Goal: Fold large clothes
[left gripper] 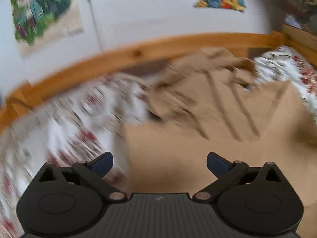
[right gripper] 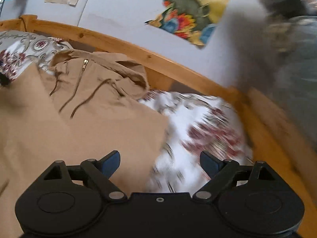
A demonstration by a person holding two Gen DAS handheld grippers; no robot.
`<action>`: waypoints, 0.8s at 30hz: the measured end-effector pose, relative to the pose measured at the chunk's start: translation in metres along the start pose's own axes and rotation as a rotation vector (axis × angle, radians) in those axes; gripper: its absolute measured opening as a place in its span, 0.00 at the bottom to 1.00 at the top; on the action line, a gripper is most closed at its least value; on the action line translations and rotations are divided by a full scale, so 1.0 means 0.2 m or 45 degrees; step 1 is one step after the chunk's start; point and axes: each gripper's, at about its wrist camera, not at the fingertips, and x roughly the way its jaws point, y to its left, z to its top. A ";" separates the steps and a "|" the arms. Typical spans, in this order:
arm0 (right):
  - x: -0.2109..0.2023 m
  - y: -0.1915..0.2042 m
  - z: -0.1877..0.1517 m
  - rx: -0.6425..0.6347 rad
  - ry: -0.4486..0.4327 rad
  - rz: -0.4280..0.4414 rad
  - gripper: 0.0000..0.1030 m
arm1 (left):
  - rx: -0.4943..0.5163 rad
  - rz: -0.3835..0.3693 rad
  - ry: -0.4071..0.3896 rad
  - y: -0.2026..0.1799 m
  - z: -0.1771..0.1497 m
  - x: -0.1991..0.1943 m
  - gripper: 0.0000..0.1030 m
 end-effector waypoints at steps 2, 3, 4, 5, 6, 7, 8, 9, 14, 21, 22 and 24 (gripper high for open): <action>0.19 -0.01 0.16 0.009 -0.048 -0.031 0.83 | -0.009 0.002 -0.027 0.08 0.09 0.07 0.98; 0.26 -0.02 0.21 -0.024 -0.086 -0.080 0.81 | -0.075 -0.045 -0.089 0.13 0.13 0.11 0.96; 0.31 0.02 0.29 -0.063 -0.112 -0.140 0.78 | -0.156 -0.099 -0.144 0.18 0.17 0.16 0.96; 0.36 0.00 0.31 -0.099 -0.132 -0.195 0.77 | -0.269 -0.155 -0.182 0.22 0.21 0.24 0.95; 0.41 -0.03 0.33 -0.106 -0.136 -0.208 0.75 | -0.376 -0.198 -0.186 0.24 0.23 0.32 0.91; 0.47 -0.03 0.36 -0.107 -0.134 -0.197 0.73 | -0.448 -0.229 -0.178 0.25 0.26 0.39 0.90; 0.48 -0.03 0.39 -0.115 -0.128 -0.181 0.72 | -0.474 -0.252 -0.169 0.23 0.28 0.47 0.88; 0.51 -0.07 0.39 -0.129 -0.119 -0.170 0.71 | -0.448 -0.241 -0.164 0.20 0.30 0.52 0.88; 0.68 -0.38 0.40 -0.059 -0.065 -0.031 0.68 | -0.015 -0.109 -0.136 -0.02 0.35 0.70 0.79; 0.77 -0.52 0.42 0.141 0.045 -0.038 0.28 | -0.086 -0.005 -0.079 0.03 0.42 0.80 0.19; 0.78 -0.53 0.43 0.145 0.061 -0.046 0.07 | -0.111 0.002 -0.071 0.04 0.43 0.82 0.12; 0.76 -0.51 0.44 0.114 0.060 -0.048 0.02 | -0.148 -0.006 -0.113 0.05 0.43 0.80 0.04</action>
